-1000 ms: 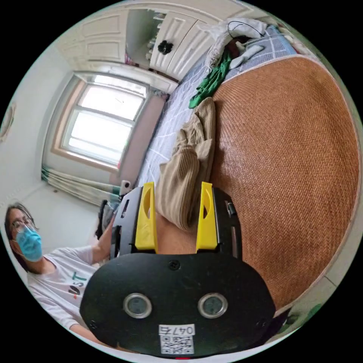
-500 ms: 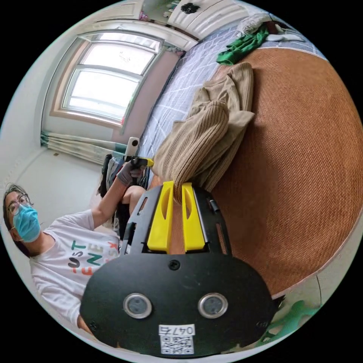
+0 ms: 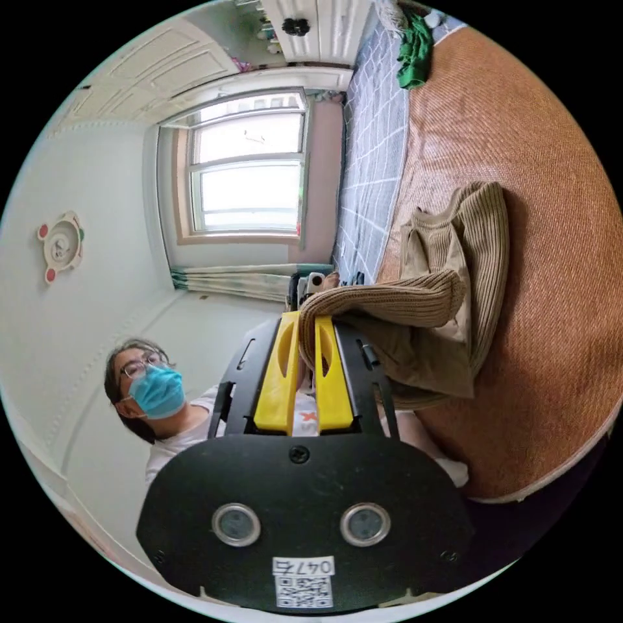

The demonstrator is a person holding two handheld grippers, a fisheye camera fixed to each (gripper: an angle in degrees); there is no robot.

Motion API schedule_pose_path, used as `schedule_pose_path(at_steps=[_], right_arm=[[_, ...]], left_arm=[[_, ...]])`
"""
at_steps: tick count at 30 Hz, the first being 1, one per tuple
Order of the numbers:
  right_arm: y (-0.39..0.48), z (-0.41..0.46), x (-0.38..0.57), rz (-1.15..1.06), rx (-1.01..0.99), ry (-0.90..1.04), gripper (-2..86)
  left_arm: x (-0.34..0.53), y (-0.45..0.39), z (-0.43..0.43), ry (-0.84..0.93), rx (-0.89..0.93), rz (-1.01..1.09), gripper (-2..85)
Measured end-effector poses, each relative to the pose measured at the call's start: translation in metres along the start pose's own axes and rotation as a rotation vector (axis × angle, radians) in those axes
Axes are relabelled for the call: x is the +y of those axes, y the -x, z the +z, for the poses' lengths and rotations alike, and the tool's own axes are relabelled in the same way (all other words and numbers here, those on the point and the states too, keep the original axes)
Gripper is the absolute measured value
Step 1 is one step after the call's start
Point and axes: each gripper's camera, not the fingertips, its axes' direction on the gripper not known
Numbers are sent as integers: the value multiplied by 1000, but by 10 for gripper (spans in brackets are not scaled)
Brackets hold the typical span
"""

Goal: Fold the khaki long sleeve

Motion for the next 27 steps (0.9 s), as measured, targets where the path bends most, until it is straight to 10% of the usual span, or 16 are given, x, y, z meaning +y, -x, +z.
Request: schedule_pose_path(at_steps=[10,24,27], right_arm=[[-50,-78,-77,144,53,-304,141],[93,40,-30,-357,864,-40,39],[112,36,-38,-298,610,-43,13]], left_arm=[[-98,11,-26,-190,-165,-5,147],[-10,15,33,11,-491,50,184],[-4,16,39,30,-517,34,179]])
